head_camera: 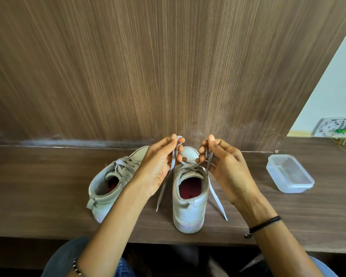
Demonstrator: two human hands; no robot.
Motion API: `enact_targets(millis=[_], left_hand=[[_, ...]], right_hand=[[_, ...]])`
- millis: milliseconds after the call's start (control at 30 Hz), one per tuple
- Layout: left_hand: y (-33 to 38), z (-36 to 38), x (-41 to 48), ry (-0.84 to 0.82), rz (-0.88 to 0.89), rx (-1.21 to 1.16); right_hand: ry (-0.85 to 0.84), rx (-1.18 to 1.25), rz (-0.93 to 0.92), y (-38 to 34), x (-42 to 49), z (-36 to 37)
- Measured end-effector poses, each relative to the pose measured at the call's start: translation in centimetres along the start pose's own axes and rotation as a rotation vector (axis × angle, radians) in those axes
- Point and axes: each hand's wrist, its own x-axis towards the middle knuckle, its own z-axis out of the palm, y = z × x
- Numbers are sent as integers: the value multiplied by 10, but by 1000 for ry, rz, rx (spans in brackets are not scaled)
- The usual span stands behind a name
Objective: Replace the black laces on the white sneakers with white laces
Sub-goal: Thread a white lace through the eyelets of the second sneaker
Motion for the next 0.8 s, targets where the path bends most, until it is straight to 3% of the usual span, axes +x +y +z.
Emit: enact_targets(millis=[333, 533, 800], left_hand=[[-8, -6, -2, -98, 44, 238], [-13, -11, 1, -122, 90, 373], [-14, -13, 1, -133, 79, 331]], right_hand=[[-68, -80, -58, 1, -2, -3], [-53, -251, -125, 8, 1, -5], [-14, -242, -165, 10, -1, -6]])
